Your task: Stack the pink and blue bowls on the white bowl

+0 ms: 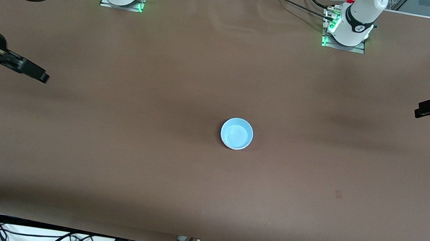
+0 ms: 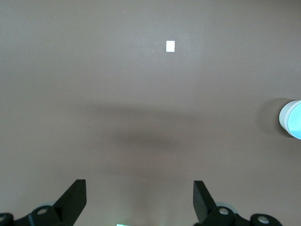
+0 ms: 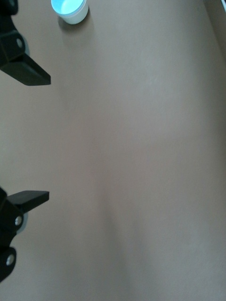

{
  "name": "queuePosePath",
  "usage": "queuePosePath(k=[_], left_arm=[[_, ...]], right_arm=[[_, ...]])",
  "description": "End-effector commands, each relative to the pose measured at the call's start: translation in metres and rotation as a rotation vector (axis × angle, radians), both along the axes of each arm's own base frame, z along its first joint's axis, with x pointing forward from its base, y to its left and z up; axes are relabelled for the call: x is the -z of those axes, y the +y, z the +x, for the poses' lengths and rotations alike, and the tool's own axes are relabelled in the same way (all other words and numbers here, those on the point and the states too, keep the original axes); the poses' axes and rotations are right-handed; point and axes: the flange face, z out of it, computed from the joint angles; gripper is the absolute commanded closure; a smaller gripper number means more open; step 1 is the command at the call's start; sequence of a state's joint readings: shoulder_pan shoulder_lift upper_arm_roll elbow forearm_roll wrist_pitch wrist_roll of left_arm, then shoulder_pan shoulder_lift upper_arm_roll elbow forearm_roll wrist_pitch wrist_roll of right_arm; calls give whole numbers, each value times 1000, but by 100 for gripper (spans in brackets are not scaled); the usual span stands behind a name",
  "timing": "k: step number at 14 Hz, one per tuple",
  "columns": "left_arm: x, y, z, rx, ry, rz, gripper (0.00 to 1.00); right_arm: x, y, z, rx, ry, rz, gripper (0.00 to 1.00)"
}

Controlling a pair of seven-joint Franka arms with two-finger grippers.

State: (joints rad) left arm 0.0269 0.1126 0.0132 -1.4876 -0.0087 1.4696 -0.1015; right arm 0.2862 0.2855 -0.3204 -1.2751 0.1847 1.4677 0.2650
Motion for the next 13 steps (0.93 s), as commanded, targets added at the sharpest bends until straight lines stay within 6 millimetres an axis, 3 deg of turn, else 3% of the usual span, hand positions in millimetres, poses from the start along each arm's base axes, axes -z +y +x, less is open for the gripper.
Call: queuePosePath(k=[1, 3, 6, 8, 9, 11, 13], left_arm=[[-2, -3, 1, 27, -3, 5, 0], [-2, -4, 1, 28, -3, 5, 0], [-3, -3, 0, 28, -5, 4, 0], [-3, -5, 1, 31, -6, 5, 0], [-1, -4, 2, 30, -3, 4, 0], [0, -4, 2, 30, -2, 3, 0], [-1, -4, 2, 30, -3, 3, 0]], right_arm=[[7, -40, -29, -38, 1, -11, 2], [15, -66, -48, -52, -18, -9, 2], [22, -88, -94, -51, -65, -24, 2], [25, -86, -120, -44, -72, -26, 2], [21, -72, -130, -16, -77, -48, 2], [20, -49, -131, 41, -73, -116, 2], [22, -49, -119, 39, -90, -135, 1]])
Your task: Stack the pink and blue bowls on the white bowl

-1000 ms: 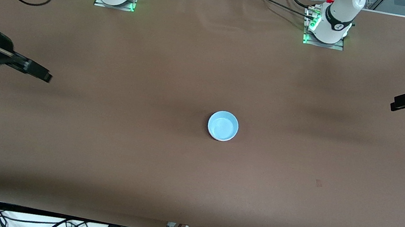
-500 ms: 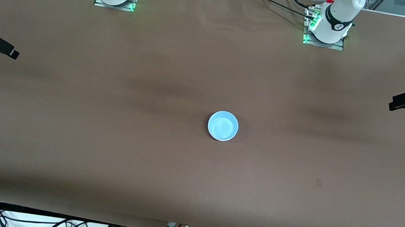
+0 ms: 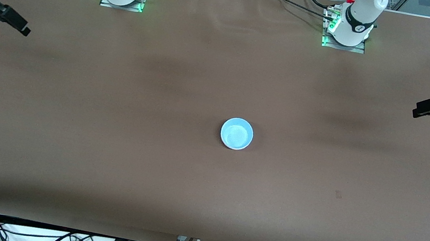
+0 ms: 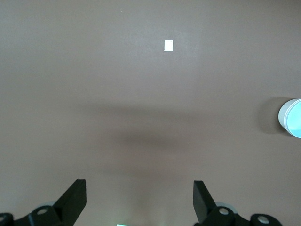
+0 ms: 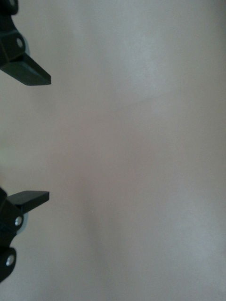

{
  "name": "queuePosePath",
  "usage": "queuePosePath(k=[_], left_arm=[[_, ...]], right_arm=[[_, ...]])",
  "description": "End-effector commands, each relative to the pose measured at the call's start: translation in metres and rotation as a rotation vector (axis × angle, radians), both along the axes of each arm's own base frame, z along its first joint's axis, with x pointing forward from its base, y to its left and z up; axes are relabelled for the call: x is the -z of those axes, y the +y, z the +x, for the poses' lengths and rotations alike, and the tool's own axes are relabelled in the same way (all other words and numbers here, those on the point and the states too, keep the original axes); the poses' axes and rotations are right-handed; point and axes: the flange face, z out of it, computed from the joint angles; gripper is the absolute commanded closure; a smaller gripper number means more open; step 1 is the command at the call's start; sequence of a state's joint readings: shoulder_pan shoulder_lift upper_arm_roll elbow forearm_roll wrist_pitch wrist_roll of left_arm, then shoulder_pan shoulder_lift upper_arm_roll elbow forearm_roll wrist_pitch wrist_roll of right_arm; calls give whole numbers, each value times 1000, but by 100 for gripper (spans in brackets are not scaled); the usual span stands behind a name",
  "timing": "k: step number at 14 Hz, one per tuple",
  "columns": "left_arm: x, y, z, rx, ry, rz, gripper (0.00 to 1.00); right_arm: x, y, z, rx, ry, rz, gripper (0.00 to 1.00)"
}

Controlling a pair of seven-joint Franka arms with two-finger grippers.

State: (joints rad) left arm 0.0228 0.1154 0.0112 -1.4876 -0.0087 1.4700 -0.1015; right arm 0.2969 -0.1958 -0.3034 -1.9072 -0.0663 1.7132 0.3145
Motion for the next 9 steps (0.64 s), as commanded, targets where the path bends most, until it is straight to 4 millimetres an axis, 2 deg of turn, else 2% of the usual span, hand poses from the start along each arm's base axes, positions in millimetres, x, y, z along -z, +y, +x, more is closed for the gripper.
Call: queuePosePath(k=[1, 3, 5, 9], left_arm=[[-2, 0, 2, 24, -6, 3, 0], [-2, 3, 1, 17, -6, 3, 0], [-2, 5, 1, 16, -6, 3, 0], [-5, 4, 6, 17, -13, 4, 0]], right_arm=[[-1, 3, 13, -1, -32, -36, 1], [-10, 1, 32, -18, -23, -56, 1], [-16, 1, 41, -46, -17, -63, 1], [-16, 1, 41, -48, -17, -64, 1]])
